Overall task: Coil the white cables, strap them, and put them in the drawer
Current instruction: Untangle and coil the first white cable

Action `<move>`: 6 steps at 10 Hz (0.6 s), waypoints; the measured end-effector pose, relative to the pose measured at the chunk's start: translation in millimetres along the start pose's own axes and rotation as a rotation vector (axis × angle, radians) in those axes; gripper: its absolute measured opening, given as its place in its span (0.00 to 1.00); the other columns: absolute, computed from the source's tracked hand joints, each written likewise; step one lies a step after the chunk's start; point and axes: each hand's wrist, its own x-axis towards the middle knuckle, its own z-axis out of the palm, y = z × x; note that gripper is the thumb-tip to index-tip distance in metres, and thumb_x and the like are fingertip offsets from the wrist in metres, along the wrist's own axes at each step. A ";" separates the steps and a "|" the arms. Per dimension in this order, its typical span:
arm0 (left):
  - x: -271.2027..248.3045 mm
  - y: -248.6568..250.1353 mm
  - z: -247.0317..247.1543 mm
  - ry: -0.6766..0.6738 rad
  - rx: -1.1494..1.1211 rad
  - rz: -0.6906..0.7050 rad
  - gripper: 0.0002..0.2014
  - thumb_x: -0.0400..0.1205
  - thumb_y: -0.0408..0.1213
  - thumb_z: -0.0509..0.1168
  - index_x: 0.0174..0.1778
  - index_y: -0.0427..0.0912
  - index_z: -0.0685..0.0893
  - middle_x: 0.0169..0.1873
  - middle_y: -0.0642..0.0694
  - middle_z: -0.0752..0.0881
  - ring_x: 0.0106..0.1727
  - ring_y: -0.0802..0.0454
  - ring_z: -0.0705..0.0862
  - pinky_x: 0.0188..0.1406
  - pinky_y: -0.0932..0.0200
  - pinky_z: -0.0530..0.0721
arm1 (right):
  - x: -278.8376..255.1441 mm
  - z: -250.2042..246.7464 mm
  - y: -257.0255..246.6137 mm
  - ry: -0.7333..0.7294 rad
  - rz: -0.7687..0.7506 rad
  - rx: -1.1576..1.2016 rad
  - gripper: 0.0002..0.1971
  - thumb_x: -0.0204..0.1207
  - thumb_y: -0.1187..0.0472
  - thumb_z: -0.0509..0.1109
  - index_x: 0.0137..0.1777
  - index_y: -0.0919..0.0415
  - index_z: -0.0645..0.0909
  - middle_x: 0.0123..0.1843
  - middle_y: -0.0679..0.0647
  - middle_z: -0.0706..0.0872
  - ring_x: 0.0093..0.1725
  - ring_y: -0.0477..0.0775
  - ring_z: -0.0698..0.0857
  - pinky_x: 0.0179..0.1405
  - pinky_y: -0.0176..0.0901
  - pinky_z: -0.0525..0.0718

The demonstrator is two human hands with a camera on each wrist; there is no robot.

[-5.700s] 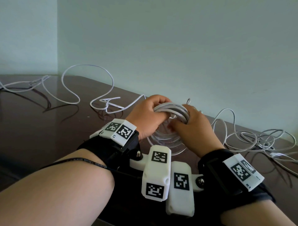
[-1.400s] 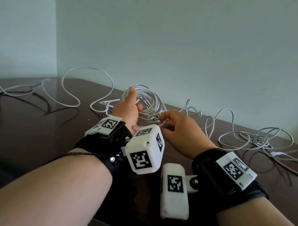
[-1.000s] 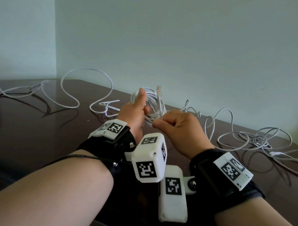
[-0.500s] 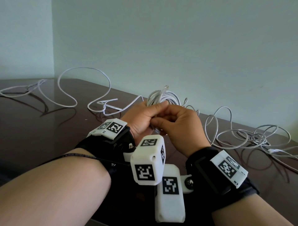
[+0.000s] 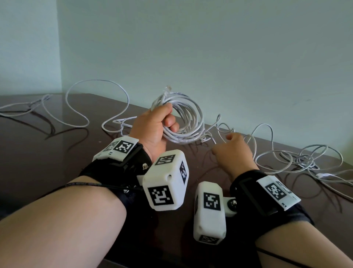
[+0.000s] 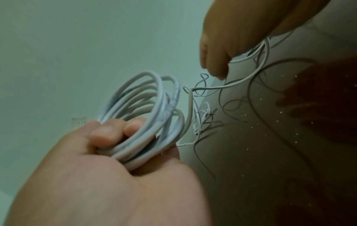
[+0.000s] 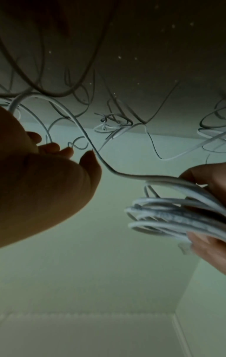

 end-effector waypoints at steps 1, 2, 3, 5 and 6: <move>-1.2 2.3 -0.4 -0.040 -0.004 -0.002 0.16 0.84 0.28 0.56 0.29 0.41 0.72 0.12 0.53 0.66 0.14 0.59 0.65 0.16 0.68 0.69 | 1.9 4.7 2.2 -0.159 0.065 -0.144 0.20 0.66 0.60 0.65 0.60 0.60 0.75 0.58 0.62 0.82 0.62 0.68 0.79 0.65 0.61 0.77; -1.3 4.3 -1.8 -0.065 0.016 -0.004 0.16 0.85 0.29 0.55 0.29 0.40 0.70 0.10 0.53 0.65 0.14 0.58 0.64 0.16 0.68 0.69 | 11.1 11.5 11.4 -0.224 0.071 -0.271 0.15 0.53 0.57 0.58 0.40 0.60 0.76 0.50 0.63 0.85 0.57 0.69 0.83 0.59 0.63 0.81; -1.3 7.3 -3.5 -0.080 0.003 -0.003 0.16 0.85 0.30 0.54 0.29 0.39 0.71 0.09 0.53 0.64 0.14 0.58 0.62 0.15 0.69 0.66 | 20.9 18.2 25.4 -0.233 0.072 -0.205 0.20 0.60 0.53 0.62 0.49 0.60 0.85 0.51 0.61 0.88 0.54 0.65 0.87 0.56 0.61 0.85; -0.5 11.8 -11.2 -0.070 -0.067 -0.007 0.16 0.82 0.30 0.55 0.26 0.38 0.72 0.09 0.52 0.61 0.13 0.57 0.59 0.14 0.67 0.59 | 14.3 12.2 17.6 -0.095 0.138 -0.157 0.16 0.73 0.57 0.66 0.59 0.63 0.81 0.56 0.62 0.85 0.57 0.62 0.84 0.56 0.53 0.84; -2.0 12.2 -12.6 -0.080 -0.066 -0.016 0.12 0.80 0.30 0.55 0.30 0.37 0.72 0.10 0.52 0.62 0.13 0.56 0.59 0.15 0.66 0.58 | 16.3 8.8 16.6 -0.055 0.150 -0.170 0.20 0.74 0.61 0.64 0.66 0.63 0.73 0.63 0.64 0.79 0.63 0.62 0.80 0.55 0.48 0.78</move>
